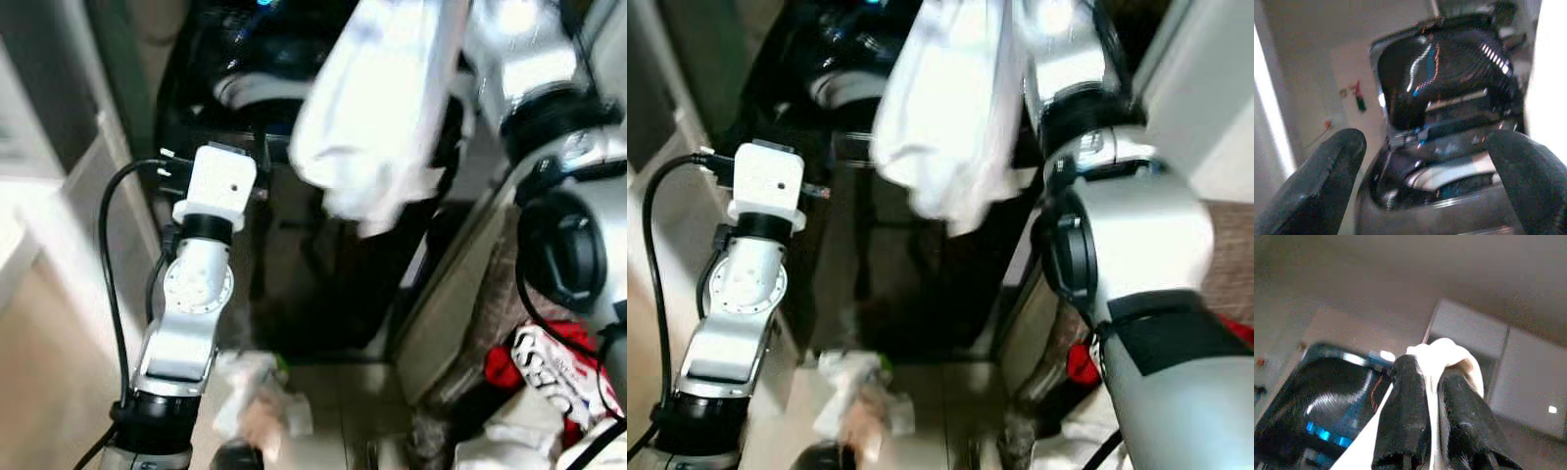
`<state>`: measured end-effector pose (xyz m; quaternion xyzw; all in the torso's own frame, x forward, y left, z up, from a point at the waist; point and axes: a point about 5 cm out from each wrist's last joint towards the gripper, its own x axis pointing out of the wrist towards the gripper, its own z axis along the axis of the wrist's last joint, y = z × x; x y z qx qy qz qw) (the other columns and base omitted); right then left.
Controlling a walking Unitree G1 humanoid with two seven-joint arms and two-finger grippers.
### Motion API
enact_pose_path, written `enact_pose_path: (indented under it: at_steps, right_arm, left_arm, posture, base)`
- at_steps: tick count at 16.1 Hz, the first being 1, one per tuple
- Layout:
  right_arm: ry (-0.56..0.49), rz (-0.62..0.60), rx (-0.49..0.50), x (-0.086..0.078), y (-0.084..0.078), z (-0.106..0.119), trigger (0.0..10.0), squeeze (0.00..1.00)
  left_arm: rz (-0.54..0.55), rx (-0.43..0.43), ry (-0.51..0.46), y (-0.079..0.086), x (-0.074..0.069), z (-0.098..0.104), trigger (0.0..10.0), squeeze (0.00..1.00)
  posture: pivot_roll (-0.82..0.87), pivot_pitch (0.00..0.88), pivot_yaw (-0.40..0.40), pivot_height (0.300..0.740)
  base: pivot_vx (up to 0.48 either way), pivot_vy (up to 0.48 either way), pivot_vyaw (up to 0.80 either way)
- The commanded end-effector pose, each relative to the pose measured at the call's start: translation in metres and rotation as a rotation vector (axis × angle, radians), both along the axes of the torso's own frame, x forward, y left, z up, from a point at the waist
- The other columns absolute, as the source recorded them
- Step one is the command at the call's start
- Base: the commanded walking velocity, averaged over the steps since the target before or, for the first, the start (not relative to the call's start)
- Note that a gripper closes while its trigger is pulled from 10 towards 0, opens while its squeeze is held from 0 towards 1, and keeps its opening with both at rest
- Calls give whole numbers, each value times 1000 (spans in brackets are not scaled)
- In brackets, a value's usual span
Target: Clothes washing
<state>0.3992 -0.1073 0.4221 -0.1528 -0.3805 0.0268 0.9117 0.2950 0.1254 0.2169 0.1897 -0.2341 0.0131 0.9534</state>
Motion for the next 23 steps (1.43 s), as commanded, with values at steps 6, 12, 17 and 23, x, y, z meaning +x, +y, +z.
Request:
enact_pose_path:
  at_steps: [6,12,17,23]
  right_arm:
    - [-11,-33,15,-1,-3,6,10000,0]
    - [30,28,30,-1,3,12,10000,0]
    - [124,150,6,-5,30,32,10000,0]
    - [366,-50,-87,17,38,-30,10000,0]
  left_arm:
    - [-8,9,-101,-1,-6,16,10000,0]
    - [11,1,-134,-1,-6,20,10000,0]
    - [-3,19,-169,-6,-7,28,10000,0]
    - [-199,105,-149,5,-36,57,10000,0]
  posture:
    - [91,0,-97,740]
    - [92,0,-99,740]
    - [98,0,-81,740]
    - [240,35,-170,740]
  base:
    - [463,0,0]
    - [456,0,0]
    - [116,152,0]
    - [0,0,0]
